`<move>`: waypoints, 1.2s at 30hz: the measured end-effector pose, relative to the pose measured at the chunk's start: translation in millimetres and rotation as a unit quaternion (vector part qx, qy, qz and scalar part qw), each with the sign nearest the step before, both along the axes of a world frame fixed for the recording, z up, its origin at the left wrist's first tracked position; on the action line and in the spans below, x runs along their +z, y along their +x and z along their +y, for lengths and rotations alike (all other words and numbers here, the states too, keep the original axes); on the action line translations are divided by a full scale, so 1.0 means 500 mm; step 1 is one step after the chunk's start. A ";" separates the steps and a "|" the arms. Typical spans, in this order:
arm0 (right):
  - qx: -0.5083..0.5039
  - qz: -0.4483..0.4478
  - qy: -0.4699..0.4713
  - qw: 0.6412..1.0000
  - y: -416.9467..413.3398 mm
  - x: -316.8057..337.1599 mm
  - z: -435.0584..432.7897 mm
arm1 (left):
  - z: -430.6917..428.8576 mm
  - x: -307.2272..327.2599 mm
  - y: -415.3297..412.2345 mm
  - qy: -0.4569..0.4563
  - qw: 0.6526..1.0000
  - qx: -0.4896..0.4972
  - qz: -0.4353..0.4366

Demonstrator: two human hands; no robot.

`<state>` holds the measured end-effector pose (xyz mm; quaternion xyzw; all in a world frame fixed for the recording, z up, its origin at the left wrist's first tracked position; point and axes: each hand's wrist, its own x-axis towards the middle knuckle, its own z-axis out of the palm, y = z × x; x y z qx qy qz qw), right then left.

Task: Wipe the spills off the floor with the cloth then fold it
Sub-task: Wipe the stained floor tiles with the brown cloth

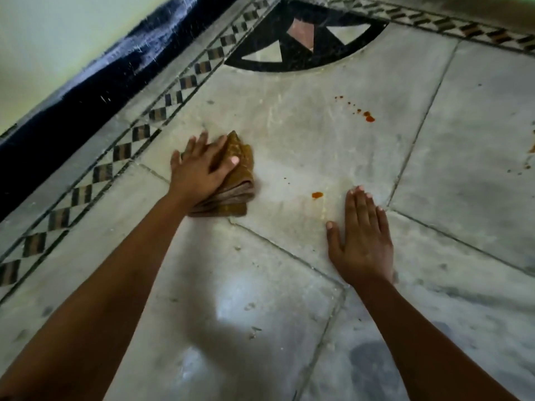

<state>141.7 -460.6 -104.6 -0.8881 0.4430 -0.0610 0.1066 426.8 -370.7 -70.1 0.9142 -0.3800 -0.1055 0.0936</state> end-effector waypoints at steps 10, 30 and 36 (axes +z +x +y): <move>-0.002 0.008 0.032 0.999 0.002 0.011 0.000 | 0.056 -0.033 -0.022 0.034 0.996 -0.029 -0.075; 0.000 0.003 0.025 1.000 0.002 0.009 -0.002 | -0.074 -0.032 -0.025 0.058 0.995 0.054 -0.056; -0.002 0.001 0.029 1.000 0.003 0.014 -0.003 | 0.042 -0.024 -0.167 0.042 0.976 -0.195 -0.089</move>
